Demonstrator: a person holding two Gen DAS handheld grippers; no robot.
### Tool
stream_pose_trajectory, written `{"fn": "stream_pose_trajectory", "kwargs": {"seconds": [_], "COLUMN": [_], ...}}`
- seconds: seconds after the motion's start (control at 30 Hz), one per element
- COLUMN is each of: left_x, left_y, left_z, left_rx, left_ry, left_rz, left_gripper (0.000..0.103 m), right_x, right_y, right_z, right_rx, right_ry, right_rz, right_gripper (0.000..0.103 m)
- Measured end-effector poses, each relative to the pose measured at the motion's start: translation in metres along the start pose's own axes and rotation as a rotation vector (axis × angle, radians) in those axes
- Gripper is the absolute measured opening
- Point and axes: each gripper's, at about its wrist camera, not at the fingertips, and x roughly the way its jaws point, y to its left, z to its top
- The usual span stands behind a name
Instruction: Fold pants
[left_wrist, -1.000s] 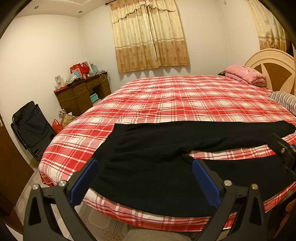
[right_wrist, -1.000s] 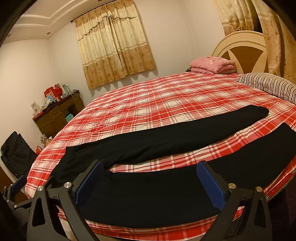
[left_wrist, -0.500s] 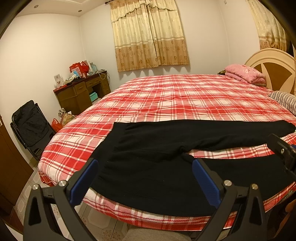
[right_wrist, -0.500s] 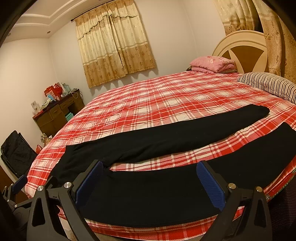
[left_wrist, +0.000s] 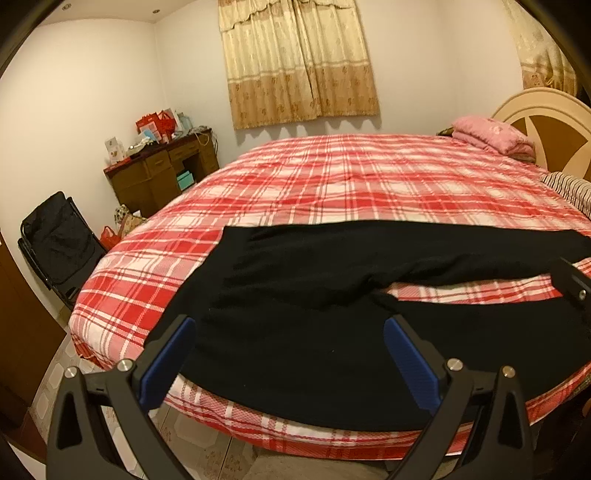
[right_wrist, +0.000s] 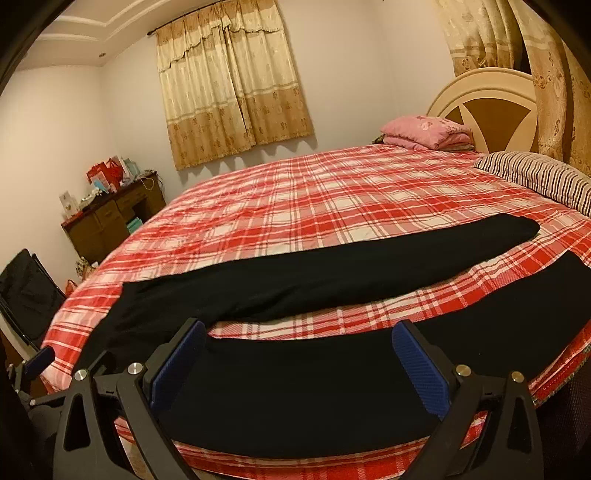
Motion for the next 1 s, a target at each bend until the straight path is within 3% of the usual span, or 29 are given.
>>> {"fn": "stream_pose_trajectory", "kwargs": {"seconds": [0.4, 0.63, 0.77, 0.9, 1.0], "left_x": [0.038, 0.055, 0.075, 0.113, 0.156], "left_y": [0.005, 0.024, 0.058, 0.091, 0.103], "left_z": [-0.006, -0.003, 0.020, 0.065, 0.090], "left_rx": [-0.011, 0.020, 0.055, 0.093, 0.111], "left_ry": [0.084, 0.097, 0.108, 0.103, 0.151], "left_rz": [0.014, -0.006, 0.001, -0.001, -0.058], "left_gripper": [0.103, 0.103, 0.103, 0.102, 0.086], "right_x": [0.043, 0.055, 0.064, 0.075, 0.085], "right_y": [-0.010, -0.014, -0.023, -0.030, -0.026], "right_z": [-0.018, -0.020, -0.019, -0.016, -0.010], "right_rx": [0.018, -0.023, -0.034, -0.017, -0.030], "right_ry": [0.107, 0.098, 0.076, 0.082, 0.108], "right_rz": [-0.015, 0.009, 0.005, 0.018, 0.043], "right_gripper": [0.102, 0.102, 0.102, 0.102, 0.102]}}
